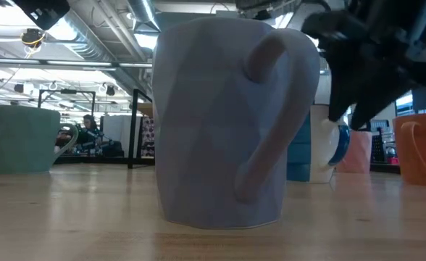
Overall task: Place coffee mugs
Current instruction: Put the blue mug on the shelf
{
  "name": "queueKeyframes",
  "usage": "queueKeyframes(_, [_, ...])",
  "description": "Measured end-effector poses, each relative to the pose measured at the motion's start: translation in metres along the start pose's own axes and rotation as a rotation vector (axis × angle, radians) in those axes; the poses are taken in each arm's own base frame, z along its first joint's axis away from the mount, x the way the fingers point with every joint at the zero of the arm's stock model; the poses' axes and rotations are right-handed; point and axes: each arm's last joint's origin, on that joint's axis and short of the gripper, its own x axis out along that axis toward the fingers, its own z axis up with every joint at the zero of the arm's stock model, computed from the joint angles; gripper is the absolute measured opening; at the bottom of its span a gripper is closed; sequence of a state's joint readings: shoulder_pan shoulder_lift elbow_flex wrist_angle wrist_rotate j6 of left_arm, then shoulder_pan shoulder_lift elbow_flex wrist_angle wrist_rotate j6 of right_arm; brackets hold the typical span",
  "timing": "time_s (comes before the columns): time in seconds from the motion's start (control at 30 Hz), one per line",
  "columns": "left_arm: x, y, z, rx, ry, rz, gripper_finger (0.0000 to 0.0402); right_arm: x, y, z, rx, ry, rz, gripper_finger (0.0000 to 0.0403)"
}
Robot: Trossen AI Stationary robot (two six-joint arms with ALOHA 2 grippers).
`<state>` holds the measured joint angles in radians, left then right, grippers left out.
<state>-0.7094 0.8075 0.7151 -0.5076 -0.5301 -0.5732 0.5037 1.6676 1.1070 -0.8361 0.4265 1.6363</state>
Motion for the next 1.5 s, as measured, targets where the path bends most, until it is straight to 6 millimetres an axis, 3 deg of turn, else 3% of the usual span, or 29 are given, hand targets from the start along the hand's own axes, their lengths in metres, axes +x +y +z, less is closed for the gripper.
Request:
queueKeyframes(0.27, [0.000,0.000,0.000,0.000,0.000,0.000,0.0110,0.014,-0.008,-0.004,-0.018,-0.064,0.004,0.0165])
queueKeyframes(0.37, [0.000,0.000,0.000,0.000,0.000,0.000,0.0110,0.014,-0.008,-0.003,-0.037,-0.096,0.007,0.0136])
queueKeyframes(0.57, [0.000,0.000,0.000,0.000,0.000,0.000,0.0110,0.014,-0.008,-0.003,-0.070,-0.121,0.003,0.0032])
queueKeyframes(0.73, [0.000,0.000,0.000,0.000,0.000,0.000,0.0110,0.012,-0.008,-0.001,-0.077,-0.127,-0.008,0.0032])
queueKeyframes(1.17, [0.000,0.000,0.000,0.000,0.000,0.001,0.0110,-0.047,0.014,0.026,-0.138,-0.187,-0.040,0.0033])
queueKeyframes(1.5, [0.000,0.000,0.000,0.000,-0.002,0.003,0.0110,-0.109,0.006,0.081,-0.064,-0.299,0.083,0.0033])
